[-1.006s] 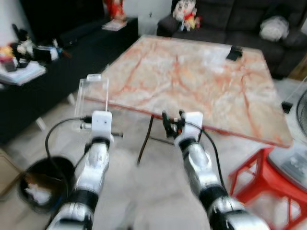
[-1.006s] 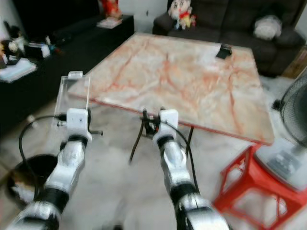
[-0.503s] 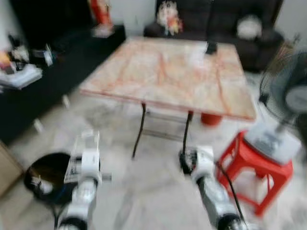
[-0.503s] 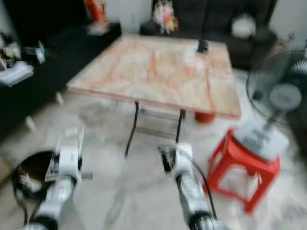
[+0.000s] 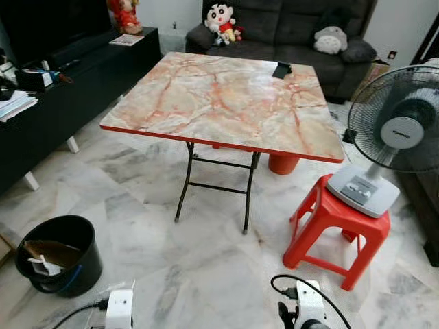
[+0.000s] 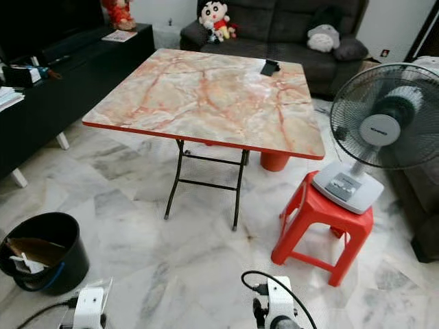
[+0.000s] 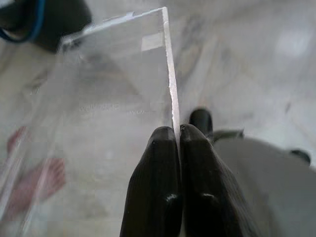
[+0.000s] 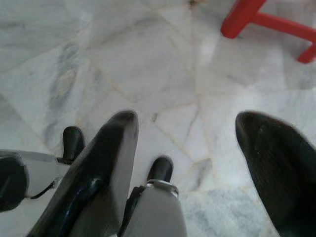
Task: Picking trash to rubbish bin
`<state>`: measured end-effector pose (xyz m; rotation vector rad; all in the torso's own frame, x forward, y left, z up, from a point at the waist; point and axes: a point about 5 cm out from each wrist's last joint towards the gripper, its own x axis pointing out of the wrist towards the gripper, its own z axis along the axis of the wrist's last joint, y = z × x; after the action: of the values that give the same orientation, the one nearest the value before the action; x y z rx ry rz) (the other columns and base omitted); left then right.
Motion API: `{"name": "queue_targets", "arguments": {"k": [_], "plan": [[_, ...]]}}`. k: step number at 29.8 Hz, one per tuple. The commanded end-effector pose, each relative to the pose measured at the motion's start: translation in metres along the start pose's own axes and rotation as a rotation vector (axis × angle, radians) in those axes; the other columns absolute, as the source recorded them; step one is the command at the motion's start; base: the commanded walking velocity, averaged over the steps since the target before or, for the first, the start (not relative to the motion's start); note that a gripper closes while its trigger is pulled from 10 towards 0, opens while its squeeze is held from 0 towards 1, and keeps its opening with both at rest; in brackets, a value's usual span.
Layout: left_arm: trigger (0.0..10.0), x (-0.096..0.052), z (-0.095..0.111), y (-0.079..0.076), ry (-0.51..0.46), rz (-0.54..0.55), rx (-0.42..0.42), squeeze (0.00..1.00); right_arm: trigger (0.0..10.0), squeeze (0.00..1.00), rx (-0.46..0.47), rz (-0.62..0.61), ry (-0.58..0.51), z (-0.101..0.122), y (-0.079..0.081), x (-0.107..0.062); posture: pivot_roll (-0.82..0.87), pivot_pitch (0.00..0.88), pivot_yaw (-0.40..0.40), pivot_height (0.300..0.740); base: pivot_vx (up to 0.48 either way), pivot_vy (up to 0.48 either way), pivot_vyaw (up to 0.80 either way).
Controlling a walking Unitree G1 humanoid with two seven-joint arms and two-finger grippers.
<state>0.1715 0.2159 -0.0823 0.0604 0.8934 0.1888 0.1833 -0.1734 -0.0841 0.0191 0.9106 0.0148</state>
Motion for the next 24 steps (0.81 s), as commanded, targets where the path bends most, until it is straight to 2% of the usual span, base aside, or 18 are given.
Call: {"name": "queue_targets", "arguments": {"k": [1,6,13,24], "plan": [[10.0,-0.003,-0.014,0.003,0.048,0.014,-0.025,0.0,10.0,0.0,-0.015,-0.004,-0.008,0.005,-0.001,0.001,-0.02,0.041,-0.054,0.74,0.0,0.0,0.0],[10.0,-0.005,-0.02,0.005,0.063,0.024,-0.036,0.0,10.0,0.0,-0.03,0.007,-0.023,0.01,0.001,0.002,-0.02,0.043,-0.057,0.74,0.0,0.0,0.36],[10.0,-0.003,-0.013,0.006,0.049,0.031,-0.045,0.0,10.0,0.0,-0.055,0.02,-0.041,0.02,0.005,0.004,-0.02,0.042,-0.059,0.74,0.0,0.0,0.8],[10.0,-0.002,-0.008,0.004,0.028,0.042,-0.052,0.0,10.0,0.0,-0.061,0.023,-0.035,0.017,0.007,0.004,-0.01,0.04,-0.057,0.74,0.0,0.0,0.8]]}}
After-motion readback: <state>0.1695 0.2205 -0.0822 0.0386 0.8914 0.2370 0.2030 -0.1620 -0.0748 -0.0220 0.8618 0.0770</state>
